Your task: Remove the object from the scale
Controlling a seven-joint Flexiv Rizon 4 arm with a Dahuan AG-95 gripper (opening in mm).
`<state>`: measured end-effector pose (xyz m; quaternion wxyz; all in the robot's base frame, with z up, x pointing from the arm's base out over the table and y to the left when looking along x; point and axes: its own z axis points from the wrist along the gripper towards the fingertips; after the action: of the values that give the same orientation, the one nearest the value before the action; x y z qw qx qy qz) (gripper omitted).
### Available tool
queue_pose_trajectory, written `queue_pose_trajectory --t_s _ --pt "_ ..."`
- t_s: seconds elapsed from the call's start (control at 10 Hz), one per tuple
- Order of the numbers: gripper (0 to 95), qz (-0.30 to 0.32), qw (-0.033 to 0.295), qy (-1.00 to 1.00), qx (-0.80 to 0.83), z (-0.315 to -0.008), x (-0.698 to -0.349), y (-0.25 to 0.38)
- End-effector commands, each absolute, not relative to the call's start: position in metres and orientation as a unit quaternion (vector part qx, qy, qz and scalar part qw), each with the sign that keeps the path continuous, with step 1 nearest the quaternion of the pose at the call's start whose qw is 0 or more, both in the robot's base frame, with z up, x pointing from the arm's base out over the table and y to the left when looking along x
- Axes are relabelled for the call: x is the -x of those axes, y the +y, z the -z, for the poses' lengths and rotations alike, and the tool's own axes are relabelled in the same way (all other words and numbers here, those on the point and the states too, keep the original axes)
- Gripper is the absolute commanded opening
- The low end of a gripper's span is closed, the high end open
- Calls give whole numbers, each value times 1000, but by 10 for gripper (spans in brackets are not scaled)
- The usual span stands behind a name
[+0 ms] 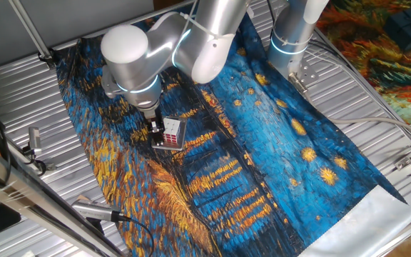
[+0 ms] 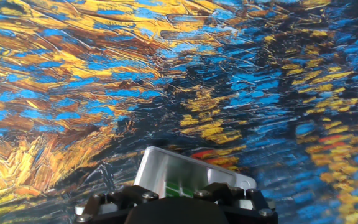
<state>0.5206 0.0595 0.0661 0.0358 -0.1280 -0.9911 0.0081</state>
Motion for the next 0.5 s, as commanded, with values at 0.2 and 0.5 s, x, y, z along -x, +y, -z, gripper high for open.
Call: queue_pose_trajectory --t_s 0.2,0.5 --pt "760 -8 36 -991 128 -73 -511 58" --pt "760 -6 35 -991 128 -73 -511 58"
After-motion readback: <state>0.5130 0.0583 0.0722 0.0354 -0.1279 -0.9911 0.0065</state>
